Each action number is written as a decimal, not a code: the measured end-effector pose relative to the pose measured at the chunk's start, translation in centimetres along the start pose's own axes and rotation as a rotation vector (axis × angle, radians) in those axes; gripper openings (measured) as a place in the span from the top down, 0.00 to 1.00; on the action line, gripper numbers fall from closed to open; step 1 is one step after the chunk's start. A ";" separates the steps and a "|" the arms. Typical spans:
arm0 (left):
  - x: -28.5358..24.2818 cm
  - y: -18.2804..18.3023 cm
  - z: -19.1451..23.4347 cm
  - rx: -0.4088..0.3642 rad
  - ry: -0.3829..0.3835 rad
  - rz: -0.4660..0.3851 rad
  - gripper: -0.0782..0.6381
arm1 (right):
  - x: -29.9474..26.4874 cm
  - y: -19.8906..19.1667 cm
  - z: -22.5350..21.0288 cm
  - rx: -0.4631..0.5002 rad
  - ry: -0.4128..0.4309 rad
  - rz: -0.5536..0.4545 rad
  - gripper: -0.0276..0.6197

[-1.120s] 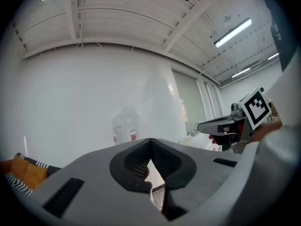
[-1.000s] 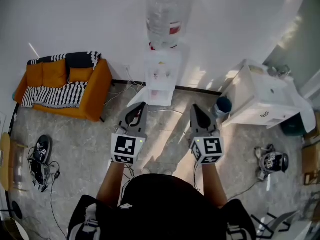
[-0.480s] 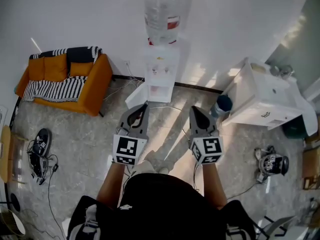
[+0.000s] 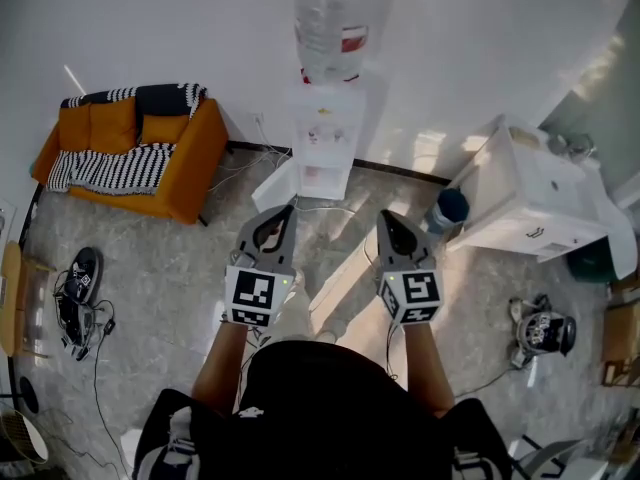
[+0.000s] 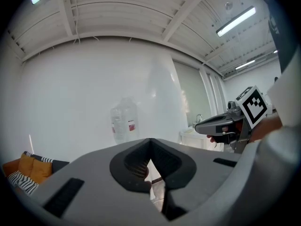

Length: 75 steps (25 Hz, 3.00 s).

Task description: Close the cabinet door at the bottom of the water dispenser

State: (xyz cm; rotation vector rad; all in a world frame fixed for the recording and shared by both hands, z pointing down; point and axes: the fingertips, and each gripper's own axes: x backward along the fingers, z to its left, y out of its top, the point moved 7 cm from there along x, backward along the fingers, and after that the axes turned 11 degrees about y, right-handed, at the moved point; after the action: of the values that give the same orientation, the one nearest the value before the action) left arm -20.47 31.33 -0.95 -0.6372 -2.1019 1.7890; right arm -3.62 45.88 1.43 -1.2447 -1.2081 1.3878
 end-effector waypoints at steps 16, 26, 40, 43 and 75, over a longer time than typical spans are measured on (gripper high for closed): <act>-12.1 -1.3 5.7 0.017 -0.025 0.016 0.88 | -11.1 0.8 -5.3 0.012 -0.019 0.039 0.90; -19.3 -1.9 11.5 0.048 -0.060 0.042 0.88 | -19.7 2.6 -7.6 0.003 -0.035 0.072 0.90; -27.0 -4.6 16.4 0.067 -0.139 0.077 0.88 | -28.9 0.8 -9.4 -0.042 -0.071 0.149 0.90; -28.2 -5.1 16.5 0.080 -0.152 0.093 0.88 | -30.2 0.6 -9.9 -0.042 -0.055 0.170 0.90; -26.7 -23.4 19.4 0.254 0.160 0.559 0.88 | -43.4 -14.0 -7.5 -0.027 0.461 0.524 0.90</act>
State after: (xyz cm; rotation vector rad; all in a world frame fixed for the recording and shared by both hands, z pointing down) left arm -10.60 -1.79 20.11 -1.3401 -1.6510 2.1467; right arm 8.35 5.67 20.81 -1.8643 -0.6045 1.3301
